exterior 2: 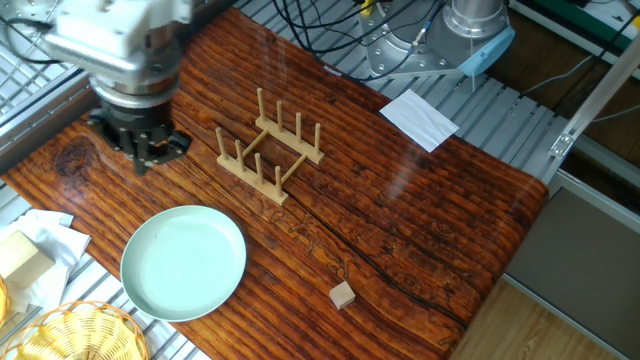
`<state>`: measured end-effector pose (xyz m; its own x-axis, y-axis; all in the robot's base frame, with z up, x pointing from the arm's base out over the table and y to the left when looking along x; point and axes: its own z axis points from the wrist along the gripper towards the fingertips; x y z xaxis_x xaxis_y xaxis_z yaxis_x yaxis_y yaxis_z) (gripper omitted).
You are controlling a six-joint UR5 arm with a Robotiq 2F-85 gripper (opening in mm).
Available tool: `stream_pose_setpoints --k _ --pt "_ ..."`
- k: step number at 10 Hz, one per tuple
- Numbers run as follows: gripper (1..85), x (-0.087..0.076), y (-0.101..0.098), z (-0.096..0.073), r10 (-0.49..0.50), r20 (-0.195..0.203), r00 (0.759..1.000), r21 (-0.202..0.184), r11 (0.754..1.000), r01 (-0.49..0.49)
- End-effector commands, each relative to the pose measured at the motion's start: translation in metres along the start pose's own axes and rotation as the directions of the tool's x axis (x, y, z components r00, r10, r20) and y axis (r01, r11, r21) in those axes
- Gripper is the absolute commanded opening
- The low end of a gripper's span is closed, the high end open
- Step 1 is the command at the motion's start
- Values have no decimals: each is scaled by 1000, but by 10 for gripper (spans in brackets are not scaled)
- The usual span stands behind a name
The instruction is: Put the dish on the dish rack
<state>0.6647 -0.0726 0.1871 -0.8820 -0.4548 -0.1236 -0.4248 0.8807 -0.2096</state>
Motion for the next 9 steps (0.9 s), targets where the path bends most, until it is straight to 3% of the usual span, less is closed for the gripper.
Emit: stream_pose_setpoints --k 1,2,3,5,9 --pt "10 -10 -11 8 -38 11 999 -70 997 39" --pt "10 -10 2 8 -10 1 1000 -127 992 10" --pt "10 -10 5 10 11 -14 1000 -153 988 -13" --pt "10 -12 2 15 74 -48 996 -178 981 -82" --pt "10 -26 -14 33 141 -62 988 -208 966 -151"
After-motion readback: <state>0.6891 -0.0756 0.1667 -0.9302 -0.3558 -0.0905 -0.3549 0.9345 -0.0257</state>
